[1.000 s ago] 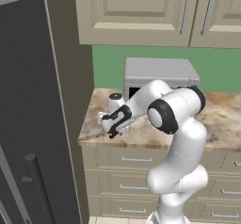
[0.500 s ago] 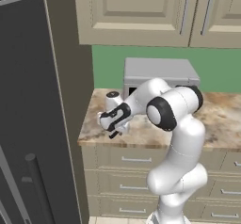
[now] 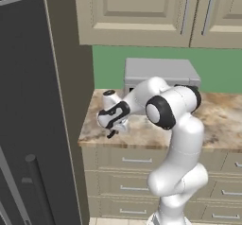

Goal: Retrieve the butter from the fridge and place it on a plate on the dining table. Then retrieve the butter knife by the fridge and place it near the plate.

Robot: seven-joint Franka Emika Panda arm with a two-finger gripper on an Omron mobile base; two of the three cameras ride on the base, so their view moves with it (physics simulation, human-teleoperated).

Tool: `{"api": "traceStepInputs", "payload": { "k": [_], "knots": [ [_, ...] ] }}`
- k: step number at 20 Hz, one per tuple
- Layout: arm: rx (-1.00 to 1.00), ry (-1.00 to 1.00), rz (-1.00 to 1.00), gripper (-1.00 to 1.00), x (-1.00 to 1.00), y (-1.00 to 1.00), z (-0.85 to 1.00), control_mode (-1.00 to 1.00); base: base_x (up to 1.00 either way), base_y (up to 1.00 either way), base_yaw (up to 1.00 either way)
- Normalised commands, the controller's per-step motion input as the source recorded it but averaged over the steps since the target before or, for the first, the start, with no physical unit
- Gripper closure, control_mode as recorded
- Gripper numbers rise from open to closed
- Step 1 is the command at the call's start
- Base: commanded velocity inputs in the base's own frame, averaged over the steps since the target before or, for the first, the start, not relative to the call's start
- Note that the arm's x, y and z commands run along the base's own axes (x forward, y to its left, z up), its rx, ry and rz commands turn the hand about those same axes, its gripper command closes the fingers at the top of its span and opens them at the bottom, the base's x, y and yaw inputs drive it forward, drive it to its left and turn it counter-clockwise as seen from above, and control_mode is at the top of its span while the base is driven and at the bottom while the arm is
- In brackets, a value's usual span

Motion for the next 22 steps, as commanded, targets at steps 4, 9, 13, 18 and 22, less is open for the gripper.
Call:
{"api": "traceStepInputs", "payload": {
  "k": [4, 9, 13, 18, 22],
  "knots": [
    [0.00, 0.01, 0.00, 1.00, -0.03, -0.09, 0.09, -1.00, 0.00, 0.00, 0.00],
    [0.03, -0.04, 0.14, 1.00, -0.49, -0.83, 0.44, -1.00, 0.00, 0.00, 0.00],
    [0.00, -0.05, 0.34, 1.00, -0.94, -0.75, 0.60, -1.00, 0.00, 0.00, 0.00],
    [0.04, -0.07, 0.31, 1.00, -1.00, -0.33, 0.58, -1.00, 0.00, 0.00, 0.00],
    [0.11, -0.13, 0.21, 1.00, -0.99, -0.53, 0.99, -1.00, 0.00, 0.00, 0.00]
  ]
}}
